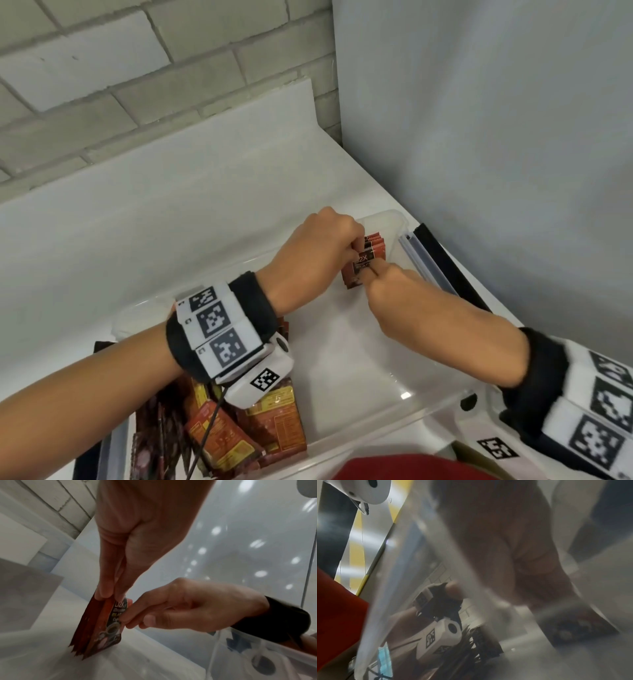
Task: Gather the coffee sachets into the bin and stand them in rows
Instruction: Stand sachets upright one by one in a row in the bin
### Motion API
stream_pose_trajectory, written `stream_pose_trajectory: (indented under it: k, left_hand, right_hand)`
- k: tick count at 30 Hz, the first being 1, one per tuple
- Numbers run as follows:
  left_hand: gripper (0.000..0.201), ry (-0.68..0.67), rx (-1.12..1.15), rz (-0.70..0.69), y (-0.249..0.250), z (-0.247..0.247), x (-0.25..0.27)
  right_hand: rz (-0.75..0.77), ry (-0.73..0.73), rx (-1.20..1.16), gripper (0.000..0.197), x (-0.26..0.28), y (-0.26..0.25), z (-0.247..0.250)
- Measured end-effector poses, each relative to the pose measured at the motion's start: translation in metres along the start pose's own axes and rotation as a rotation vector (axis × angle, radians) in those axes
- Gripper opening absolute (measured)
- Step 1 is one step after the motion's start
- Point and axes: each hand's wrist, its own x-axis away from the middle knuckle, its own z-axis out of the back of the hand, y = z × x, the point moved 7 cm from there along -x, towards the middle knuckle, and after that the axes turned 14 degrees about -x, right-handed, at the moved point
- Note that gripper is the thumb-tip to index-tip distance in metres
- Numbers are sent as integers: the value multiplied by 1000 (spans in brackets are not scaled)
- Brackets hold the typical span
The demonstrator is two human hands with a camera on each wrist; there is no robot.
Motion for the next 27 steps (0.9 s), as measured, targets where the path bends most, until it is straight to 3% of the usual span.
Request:
stream_pose_trajectory:
  k: [5,10,14,23,27]
  left_hand:
    - [17,-49,-280,-3,10,3,2]
    - [51,-125,-458,-128,19,7,3]
    - [69,-233,-434,-208,21,4,5]
    - [64,-299,-328,-152,25,3,4]
    - [61,-311,-16,-55,12,16,10]
  right_hand:
    - [-93,-43,-73,48,5,2,-3]
    - [-97,-87,-58,50,4,2,-7]
    - [-123,-103,-54,50,4,2,-8]
    - [-112,-85,-74,50,5,2,-8]
    - [-94,-68,-56,48,7,0,-5]
